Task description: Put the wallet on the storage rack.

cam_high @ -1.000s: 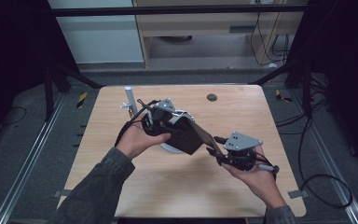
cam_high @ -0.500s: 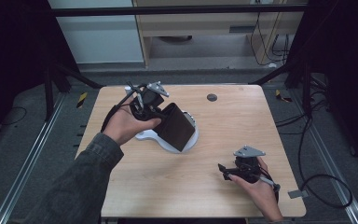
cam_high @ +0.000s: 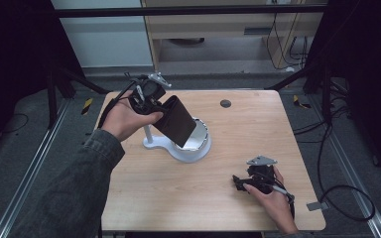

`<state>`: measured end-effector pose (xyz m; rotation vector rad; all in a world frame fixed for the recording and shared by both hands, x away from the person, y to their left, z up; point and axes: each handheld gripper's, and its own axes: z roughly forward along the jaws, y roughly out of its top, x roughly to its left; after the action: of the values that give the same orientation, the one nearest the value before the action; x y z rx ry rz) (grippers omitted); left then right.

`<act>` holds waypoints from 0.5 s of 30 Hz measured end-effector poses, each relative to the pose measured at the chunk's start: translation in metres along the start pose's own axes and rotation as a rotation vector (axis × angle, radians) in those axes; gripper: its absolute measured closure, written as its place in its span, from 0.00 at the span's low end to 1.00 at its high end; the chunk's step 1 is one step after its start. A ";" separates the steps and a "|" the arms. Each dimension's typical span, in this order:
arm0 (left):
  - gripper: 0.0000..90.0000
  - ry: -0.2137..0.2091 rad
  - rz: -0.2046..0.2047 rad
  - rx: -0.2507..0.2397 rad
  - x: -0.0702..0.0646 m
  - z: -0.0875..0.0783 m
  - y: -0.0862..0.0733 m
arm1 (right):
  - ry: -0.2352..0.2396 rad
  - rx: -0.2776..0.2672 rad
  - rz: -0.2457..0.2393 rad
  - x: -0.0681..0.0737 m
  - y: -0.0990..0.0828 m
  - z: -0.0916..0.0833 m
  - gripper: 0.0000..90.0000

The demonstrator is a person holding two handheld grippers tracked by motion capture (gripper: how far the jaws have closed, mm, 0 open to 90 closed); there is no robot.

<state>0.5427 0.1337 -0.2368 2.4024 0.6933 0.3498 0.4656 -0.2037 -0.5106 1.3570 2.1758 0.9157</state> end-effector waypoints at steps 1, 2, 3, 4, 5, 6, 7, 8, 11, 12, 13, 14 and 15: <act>0.88 0.006 0.001 -0.001 0.001 0.000 0.001 | -0.005 -0.015 0.008 -0.001 -0.001 0.001 0.05; 0.88 0.006 0.001 -0.001 0.001 0.000 0.001 | -0.005 -0.015 0.008 -0.001 -0.001 0.001 0.05; 0.88 0.011 -0.002 -0.007 0.001 0.002 0.003 | -0.005 -0.019 0.009 0.000 -0.002 0.001 0.05; 0.88 0.011 -0.002 -0.007 0.001 0.002 0.003 | -0.005 -0.019 0.009 0.000 -0.002 0.001 0.05; 0.88 0.009 -0.002 -0.005 0.002 0.002 0.003 | -0.006 -0.019 0.010 0.000 -0.002 0.001 0.05; 0.88 0.009 -0.001 -0.002 0.002 0.004 0.004 | -0.006 -0.019 0.010 0.000 -0.002 0.001 0.05; 0.88 0.012 0.005 0.008 0.002 0.006 0.005 | -0.006 -0.019 0.009 0.000 -0.002 0.001 0.04; 0.88 0.012 0.005 0.008 0.002 0.006 0.005 | -0.006 -0.019 0.009 0.000 -0.002 0.001 0.04; 0.88 0.016 0.008 0.014 0.003 0.011 0.006 | -0.007 -0.019 0.010 0.000 -0.002 0.001 0.04; 0.88 0.015 0.007 0.016 0.003 0.012 0.006 | -0.007 -0.019 0.011 0.000 -0.002 0.001 0.04; 0.88 0.014 0.007 0.018 0.004 0.013 0.006 | -0.007 -0.019 0.011 0.000 -0.002 0.001 0.04; 0.88 0.014 0.007 0.018 0.004 0.013 0.006 | -0.008 -0.019 0.010 0.000 -0.002 0.001 0.04; 0.88 0.015 0.010 0.026 0.005 0.015 0.006 | -0.007 -0.019 0.011 0.000 -0.002 0.001 0.04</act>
<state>0.5547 0.1251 -0.2442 2.4312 0.6966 0.3648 0.4656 -0.2040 -0.5126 1.3625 2.1512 0.9317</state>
